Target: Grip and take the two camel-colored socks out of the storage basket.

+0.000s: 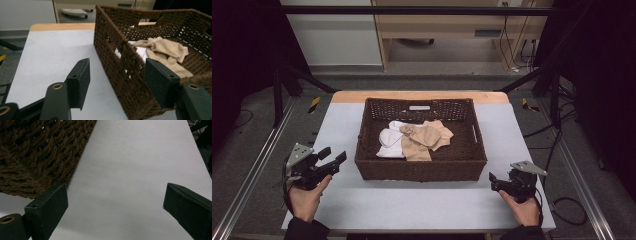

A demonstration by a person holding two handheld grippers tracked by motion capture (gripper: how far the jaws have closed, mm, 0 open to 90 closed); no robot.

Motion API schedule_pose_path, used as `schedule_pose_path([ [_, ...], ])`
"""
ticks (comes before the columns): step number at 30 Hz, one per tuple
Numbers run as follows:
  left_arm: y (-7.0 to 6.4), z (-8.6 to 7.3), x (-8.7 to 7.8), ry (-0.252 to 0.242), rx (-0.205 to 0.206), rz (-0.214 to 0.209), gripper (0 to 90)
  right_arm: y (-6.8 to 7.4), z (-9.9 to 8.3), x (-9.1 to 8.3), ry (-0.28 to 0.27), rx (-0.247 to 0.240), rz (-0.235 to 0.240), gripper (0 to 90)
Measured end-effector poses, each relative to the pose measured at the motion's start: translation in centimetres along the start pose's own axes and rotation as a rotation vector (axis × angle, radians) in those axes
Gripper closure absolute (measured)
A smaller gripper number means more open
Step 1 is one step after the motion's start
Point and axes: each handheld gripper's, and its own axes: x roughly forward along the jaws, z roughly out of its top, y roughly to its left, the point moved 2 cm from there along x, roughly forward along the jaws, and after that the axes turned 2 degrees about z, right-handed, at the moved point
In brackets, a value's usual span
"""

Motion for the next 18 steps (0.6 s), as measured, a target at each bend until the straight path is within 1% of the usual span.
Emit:
schedule_pose_path([
  [7,-1.2,1.7,0.2,-0.031,0.01,-0.022,37.8,-0.1,0.0,0.0,-0.007,0.003,-0.005,6.0],
  [18,-3.8,3.8,2.0,-0.049,0.024,-0.061,37.9,-0.2,0.1,-0.1,-0.011,0.005,-0.01,6.4],
])
